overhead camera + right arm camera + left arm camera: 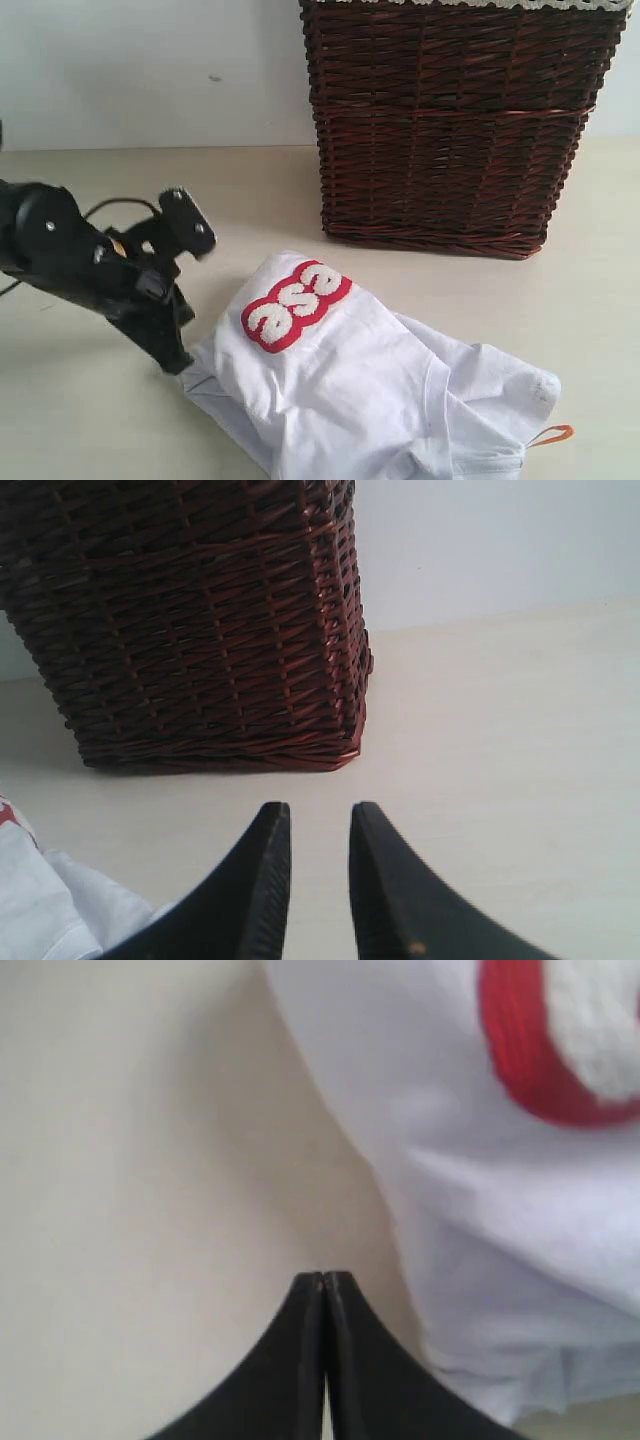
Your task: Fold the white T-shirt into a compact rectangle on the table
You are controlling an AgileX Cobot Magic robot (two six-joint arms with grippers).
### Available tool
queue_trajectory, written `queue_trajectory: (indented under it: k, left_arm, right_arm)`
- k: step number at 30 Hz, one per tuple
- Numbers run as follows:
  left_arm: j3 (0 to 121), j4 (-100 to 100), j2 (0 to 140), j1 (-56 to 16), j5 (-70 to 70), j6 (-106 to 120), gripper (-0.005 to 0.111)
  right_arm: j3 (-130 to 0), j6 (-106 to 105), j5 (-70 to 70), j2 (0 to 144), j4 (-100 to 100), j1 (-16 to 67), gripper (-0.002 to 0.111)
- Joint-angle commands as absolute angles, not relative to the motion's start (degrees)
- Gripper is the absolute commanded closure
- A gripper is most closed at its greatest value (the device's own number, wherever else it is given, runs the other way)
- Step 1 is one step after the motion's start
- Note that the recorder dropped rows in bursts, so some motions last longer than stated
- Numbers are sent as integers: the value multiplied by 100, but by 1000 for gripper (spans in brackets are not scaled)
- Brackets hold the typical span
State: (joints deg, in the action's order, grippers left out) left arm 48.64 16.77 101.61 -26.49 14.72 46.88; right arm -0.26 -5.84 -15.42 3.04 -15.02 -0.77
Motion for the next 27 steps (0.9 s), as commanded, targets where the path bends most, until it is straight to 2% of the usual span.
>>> queue_trajectory:
  k: [1, 8, 14, 20, 27]
  left_arm:
    - [5220, 1805, 9736, -2699, 944, 4701, 107]
    - [5749, 4315, 10804, -3225, 1801, 7428, 107]
    - [5749, 4274, 11129, -3225, 2660, 7924, 107]
    - [5739, 3485, 10969, -3197, 4249, 7496, 107]
    - [5516, 2270, 10643, -3197, 4207, 5898, 107]
  right_arm:
    - [0, -580, -1512, 273, -1505, -65, 87]
    - [0, -580, -1512, 273, -1505, -65, 87]
    - [0, -580, -1512, 273, -1505, -65, 87]
    - [0, -580, -1512, 273, -1505, -65, 87]
    - [0, -580, -1512, 273, -1505, -65, 87]
